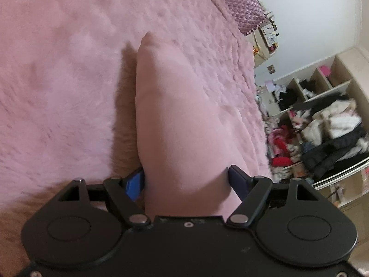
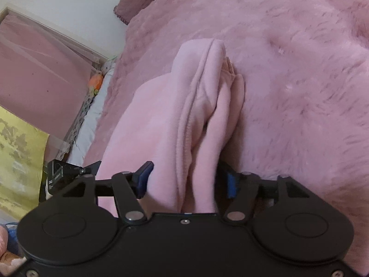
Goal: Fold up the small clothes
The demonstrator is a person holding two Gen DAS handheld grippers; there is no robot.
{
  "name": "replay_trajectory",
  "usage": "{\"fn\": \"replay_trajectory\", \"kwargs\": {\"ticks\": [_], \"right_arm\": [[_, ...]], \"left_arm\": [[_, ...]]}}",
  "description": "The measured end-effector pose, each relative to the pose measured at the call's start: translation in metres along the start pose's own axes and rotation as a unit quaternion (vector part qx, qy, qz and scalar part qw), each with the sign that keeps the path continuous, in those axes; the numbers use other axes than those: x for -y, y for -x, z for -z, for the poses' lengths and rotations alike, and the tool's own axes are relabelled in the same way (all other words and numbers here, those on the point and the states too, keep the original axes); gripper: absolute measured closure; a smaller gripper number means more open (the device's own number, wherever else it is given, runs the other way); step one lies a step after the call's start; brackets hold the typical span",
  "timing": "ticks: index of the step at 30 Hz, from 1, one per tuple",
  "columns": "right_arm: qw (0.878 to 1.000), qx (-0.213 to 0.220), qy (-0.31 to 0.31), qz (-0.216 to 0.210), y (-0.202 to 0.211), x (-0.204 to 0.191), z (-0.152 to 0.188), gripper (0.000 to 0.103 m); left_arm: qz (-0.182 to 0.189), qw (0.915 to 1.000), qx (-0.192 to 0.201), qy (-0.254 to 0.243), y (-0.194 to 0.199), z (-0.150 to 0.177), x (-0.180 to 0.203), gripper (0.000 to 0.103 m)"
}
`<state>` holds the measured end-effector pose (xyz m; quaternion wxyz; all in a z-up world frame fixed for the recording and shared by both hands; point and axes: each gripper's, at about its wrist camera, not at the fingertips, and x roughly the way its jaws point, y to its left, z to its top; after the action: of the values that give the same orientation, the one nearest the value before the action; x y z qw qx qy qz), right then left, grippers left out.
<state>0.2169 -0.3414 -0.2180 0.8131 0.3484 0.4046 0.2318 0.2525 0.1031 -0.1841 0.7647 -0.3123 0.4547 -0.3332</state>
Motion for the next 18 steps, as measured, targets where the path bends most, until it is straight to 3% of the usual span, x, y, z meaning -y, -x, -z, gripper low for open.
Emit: {"fn": "replay_trajectory", "kwargs": {"ticks": [4, 7, 10, 15, 16, 18], "right_arm": [[0.999, 0.015, 0.036, 0.013, 0.023, -0.015, -0.002, 0.038], [0.99, 0.043, 0.117, 0.065, 0.045, -0.043, -0.007, 0.041], [0.96, 0.084, 0.239, 0.12, 0.054, -0.087, -0.011, 0.06], [0.909, 0.104, 0.353, 0.194, 0.03, -0.141, -0.022, 0.073], [0.901, 0.1, 0.367, 0.207, 0.022, -0.146, -0.023, 0.074], [0.895, 0.085, 0.375, 0.224, 0.005, -0.146, -0.028, 0.076]], "left_arm": [[0.002, 0.9966, 0.038, -0.073, 0.04, 0.004, 0.038, 0.024], [-0.007, 0.9895, 0.061, -0.131, 0.065, 0.011, 0.078, 0.024], [-0.049, 0.9749, 0.067, -0.207, 0.066, 0.027, 0.123, 0.022], [-0.126, 0.948, 0.072, -0.283, 0.037, 0.062, 0.162, 0.022], [-0.136, 0.9459, 0.07, -0.286, 0.03, 0.067, 0.163, 0.022], [-0.142, 0.9456, 0.068, -0.285, 0.018, 0.075, 0.157, 0.022]]}}
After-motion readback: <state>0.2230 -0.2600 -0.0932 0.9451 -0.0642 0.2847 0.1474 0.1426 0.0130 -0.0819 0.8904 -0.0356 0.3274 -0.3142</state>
